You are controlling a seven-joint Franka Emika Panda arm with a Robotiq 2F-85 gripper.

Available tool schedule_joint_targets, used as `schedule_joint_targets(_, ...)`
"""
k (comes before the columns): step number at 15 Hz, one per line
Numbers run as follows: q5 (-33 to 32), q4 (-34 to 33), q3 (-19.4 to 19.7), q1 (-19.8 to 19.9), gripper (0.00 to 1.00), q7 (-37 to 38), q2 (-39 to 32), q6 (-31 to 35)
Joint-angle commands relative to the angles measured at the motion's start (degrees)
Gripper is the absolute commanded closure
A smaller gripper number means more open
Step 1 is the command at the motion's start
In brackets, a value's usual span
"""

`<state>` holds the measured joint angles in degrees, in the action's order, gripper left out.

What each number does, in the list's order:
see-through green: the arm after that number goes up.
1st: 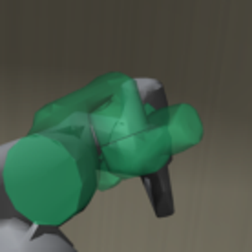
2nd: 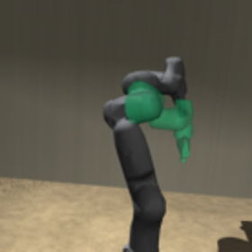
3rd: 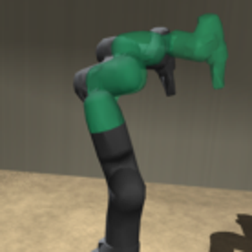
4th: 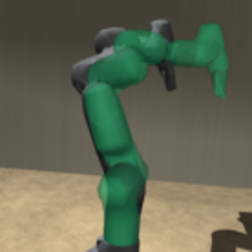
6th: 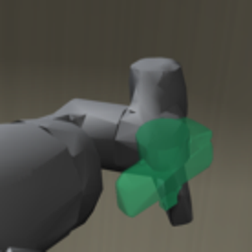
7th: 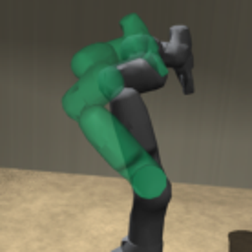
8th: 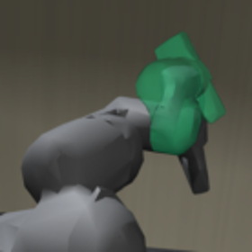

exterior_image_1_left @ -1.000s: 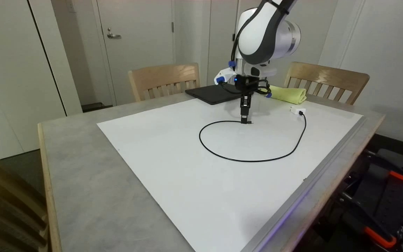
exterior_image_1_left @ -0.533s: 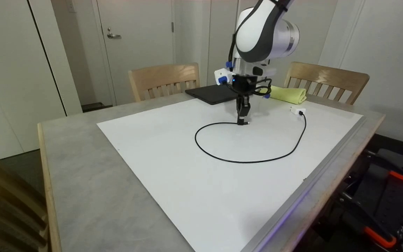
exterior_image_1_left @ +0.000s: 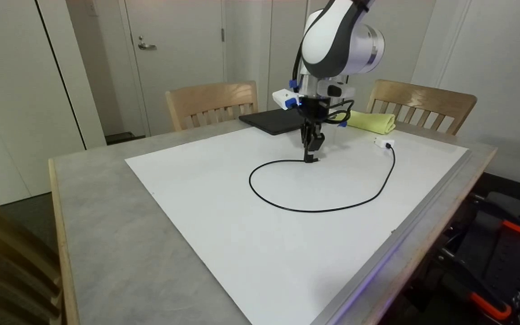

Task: Unwind the phone charger

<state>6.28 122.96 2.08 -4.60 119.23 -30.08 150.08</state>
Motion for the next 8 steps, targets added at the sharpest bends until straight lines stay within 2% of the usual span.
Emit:
schedule_joint_targets(1, 1.34, 0.01, -0.42, -0.06, 0.99, -4.00, -0.07, 0.58)
schedule_joint_targets(3, 4.02, -0.88, -4.44, 2.75, 0.99, -12.50, -0.23, 0.28)
schedule_joint_targets(8, 4.23, -3.83, -6.28, 0.44, 0.99, -25.22, -1.26, -0.08)
